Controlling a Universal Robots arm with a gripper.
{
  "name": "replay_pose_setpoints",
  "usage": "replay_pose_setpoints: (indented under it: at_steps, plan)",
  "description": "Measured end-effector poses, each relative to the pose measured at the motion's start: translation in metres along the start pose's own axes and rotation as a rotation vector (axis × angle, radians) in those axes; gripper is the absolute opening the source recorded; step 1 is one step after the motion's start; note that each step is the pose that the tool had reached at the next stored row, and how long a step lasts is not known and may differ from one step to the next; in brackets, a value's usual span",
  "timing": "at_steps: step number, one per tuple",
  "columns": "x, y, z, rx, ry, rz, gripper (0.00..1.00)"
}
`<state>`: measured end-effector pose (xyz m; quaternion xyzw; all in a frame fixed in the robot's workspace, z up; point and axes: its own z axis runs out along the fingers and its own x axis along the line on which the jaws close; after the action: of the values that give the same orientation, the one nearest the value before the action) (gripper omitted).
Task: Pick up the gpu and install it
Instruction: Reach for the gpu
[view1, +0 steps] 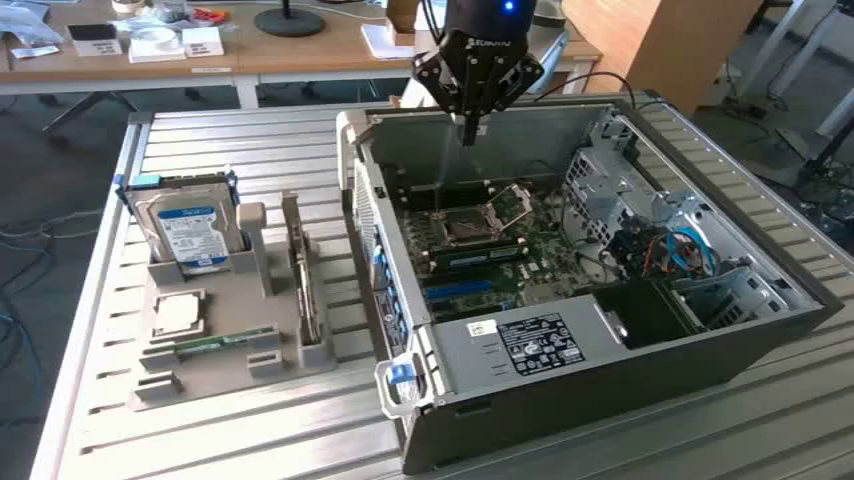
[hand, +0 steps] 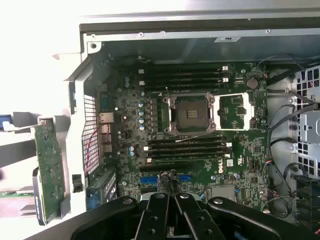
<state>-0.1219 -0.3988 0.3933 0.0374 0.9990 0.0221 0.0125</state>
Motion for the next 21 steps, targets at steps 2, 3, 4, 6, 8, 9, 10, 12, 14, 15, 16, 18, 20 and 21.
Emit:
replay_pose_setpoints:
  at_steps: [2,3,4,6,8,9,10,12,14,15,16,18,20,21]
  plan:
    - [0.0,0.0,0.0,0.0,0.0,0.0,0.1]
    - [0.0,0.0,0.0,0.0,0.0,0.0,0.1]
    - [0.0,0.0,0.0,0.0,0.0,0.0,0.1]
    - [0.0,0.0,0.0,0.0,0.0,0.0,0.1]
    - [0.0,0.0,0.0,0.0,0.0,0.0,0.1]
    - [0.001,0.0,0.0,-0.0001,-0.0001,0.0,0.1]
    - [0.001,-0.0001,0.0,-0.0001,-0.0001,0.0,0.1]
    - [0.003,-0.0002,0.0,0.0,0.0,0.0,0.1]
    - [0.004,-0.0003,0.0,0.0,0.0,0.0,0.1]
    - [0.005,-0.0004,-0.0001,0.0,0.0001,0.0,0.1]
    - [0.007,-0.0005,-0.0001,0.0001,0.0,0.0,0.1]
    - [0.009,-0.0007,0.0,0.0,0.0,0.0,0.1]
    - [0.011,-0.0009,0.0,0.0,0.0,0.0,0.1]
    - [0.013,-0.0009,0.0,0.0,0.0,0.0,0.1]
